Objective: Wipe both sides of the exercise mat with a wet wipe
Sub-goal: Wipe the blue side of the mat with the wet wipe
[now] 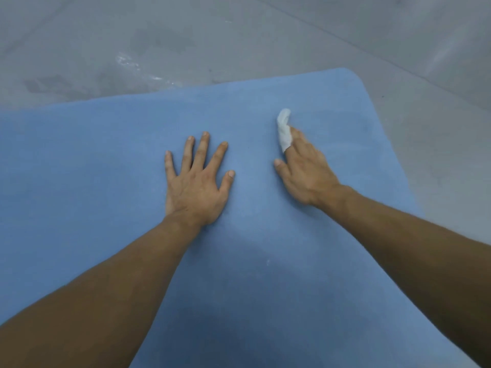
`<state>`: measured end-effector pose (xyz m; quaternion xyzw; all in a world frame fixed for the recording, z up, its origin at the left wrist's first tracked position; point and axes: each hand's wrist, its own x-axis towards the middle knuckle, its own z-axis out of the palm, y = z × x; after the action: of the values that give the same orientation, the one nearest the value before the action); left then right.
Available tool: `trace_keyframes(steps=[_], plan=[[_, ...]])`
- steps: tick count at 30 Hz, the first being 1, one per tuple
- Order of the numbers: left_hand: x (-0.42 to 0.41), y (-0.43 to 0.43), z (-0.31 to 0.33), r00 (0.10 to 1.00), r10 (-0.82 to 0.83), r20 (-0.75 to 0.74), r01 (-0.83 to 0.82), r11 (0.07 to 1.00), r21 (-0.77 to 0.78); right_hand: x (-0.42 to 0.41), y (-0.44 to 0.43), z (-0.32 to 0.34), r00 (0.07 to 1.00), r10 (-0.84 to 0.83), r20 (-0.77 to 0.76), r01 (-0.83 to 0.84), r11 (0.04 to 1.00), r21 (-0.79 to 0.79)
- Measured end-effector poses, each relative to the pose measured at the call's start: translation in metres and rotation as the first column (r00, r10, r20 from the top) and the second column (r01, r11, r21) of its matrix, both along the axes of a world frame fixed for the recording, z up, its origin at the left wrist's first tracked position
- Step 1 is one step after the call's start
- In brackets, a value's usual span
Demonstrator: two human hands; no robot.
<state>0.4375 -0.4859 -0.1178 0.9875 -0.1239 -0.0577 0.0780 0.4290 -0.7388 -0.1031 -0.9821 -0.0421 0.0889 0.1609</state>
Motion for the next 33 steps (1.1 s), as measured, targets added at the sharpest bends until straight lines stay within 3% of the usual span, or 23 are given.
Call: trace_keyframes(steps=[4,7,9,14,16,23,26,30,33], plan=[[0.002,0.0,0.004,0.999,-0.006,-0.049,0.006,1.0,-0.006,-0.038,0.031,0.007,0.969,0.237,-0.069,-0.242,0.967,-0.078],[0.004,0.0,0.01,0.993,-0.015,-0.113,0.015,1.0,0.001,-0.064,0.024,0.011,0.945,0.317,-0.082,-0.326,0.937,-0.123],[0.007,0.001,0.014,0.986,-0.031,-0.164,0.033,0.999,0.006,-0.069,0.009,0.012,0.964,0.248,-0.094,-0.26,0.953,-0.154],[-0.001,0.006,0.022,0.972,-0.039,-0.233,0.041,0.999,0.001,-0.067,-0.015,0.01,0.98,-0.176,-0.094,0.159,0.973,-0.169],[-0.012,0.006,0.024,0.973,-0.029,-0.23,0.029,1.0,-0.001,-0.071,-0.005,0.011,0.978,-0.186,-0.093,0.173,0.976,-0.133],[-0.053,0.025,0.026,0.972,-0.083,-0.22,0.076,0.996,-0.037,-0.132,0.075,0.017,0.979,0.178,-0.096,-0.181,0.983,-0.023],[-0.068,0.045,0.027,0.97,-0.115,-0.215,0.116,0.993,-0.01,-0.167,0.099,0.012,0.933,0.358,0.022,-0.356,0.931,-0.08],[-0.086,0.068,0.028,0.968,-0.116,-0.221,0.119,0.993,-0.002,-0.202,0.105,0.011,0.801,0.596,0.053,-0.588,0.8,-0.119],[-0.091,0.08,0.032,0.967,-0.11,-0.23,0.111,0.994,-0.008,-0.203,0.084,0.016,0.768,0.638,0.06,-0.621,0.764,-0.179]])
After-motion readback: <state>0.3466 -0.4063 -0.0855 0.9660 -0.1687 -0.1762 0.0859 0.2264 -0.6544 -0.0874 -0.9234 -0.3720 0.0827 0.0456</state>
